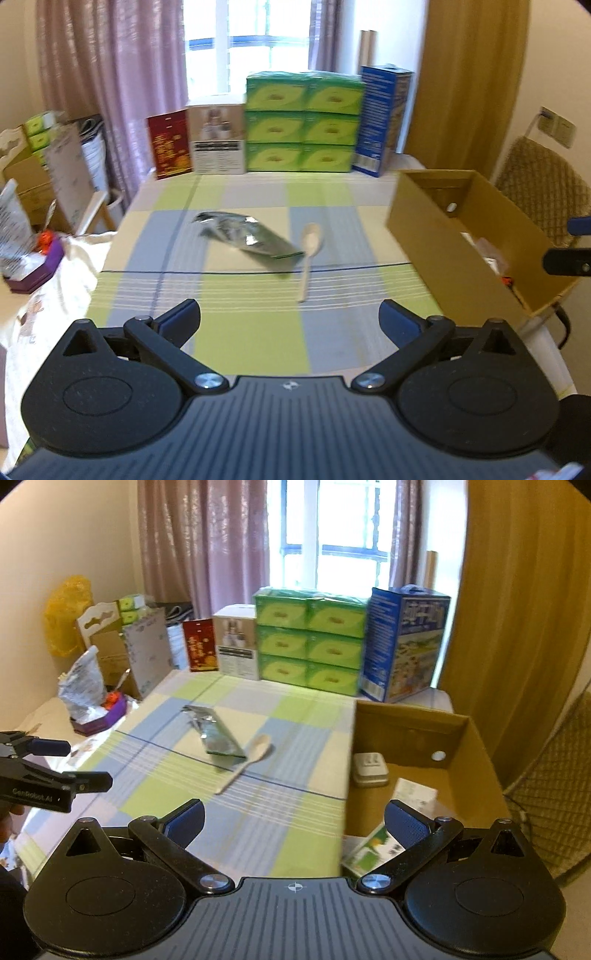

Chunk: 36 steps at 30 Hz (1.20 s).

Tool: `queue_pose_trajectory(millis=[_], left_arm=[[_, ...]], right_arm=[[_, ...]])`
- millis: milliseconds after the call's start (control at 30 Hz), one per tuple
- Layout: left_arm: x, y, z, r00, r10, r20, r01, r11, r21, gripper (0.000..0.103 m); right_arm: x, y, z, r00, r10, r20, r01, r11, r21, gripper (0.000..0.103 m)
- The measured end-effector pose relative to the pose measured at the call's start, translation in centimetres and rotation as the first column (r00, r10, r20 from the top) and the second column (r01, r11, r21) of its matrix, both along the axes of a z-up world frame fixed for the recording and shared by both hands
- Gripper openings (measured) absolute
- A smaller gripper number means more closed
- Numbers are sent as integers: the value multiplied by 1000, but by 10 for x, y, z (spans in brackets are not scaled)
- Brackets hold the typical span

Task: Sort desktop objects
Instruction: 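Move both tools back over the table toward the foil bag and spoon, then grasp the silver foil bag with the left tool while the right tool grasps the beige spoon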

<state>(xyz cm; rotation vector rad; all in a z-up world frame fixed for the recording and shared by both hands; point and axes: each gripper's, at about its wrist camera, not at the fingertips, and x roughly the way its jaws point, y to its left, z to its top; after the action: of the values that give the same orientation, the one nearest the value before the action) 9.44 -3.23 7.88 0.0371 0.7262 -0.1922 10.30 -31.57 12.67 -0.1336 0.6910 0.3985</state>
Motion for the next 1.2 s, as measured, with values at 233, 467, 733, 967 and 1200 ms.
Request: queue_pose_trajectory(millis=[233,467,733,967,1200], left_arm=[[12,33,-11,998,66,-10,-66,998,13,101],[46,53,-42,994,97,-44,-97,995,14,101],[97,67,-85,989,130,-65,-131,991,-8,101],[137,74,-112,984,158,-87,-162,986,-36,101],[170,68,-124,985,149,-84,-151,988,-20,101]], right_arm=[[8,34,-13,999,44,-1,-43,999,21,101],[39,71,-52,995,76,-59,-75,997,16,101],[97,102,-107,992,66,-103,-63,998,32,100],[143,121,-154,988,48,-150,-38,997,68,77],[183,133,-184,979,38,-201,-14,993,120,42]])
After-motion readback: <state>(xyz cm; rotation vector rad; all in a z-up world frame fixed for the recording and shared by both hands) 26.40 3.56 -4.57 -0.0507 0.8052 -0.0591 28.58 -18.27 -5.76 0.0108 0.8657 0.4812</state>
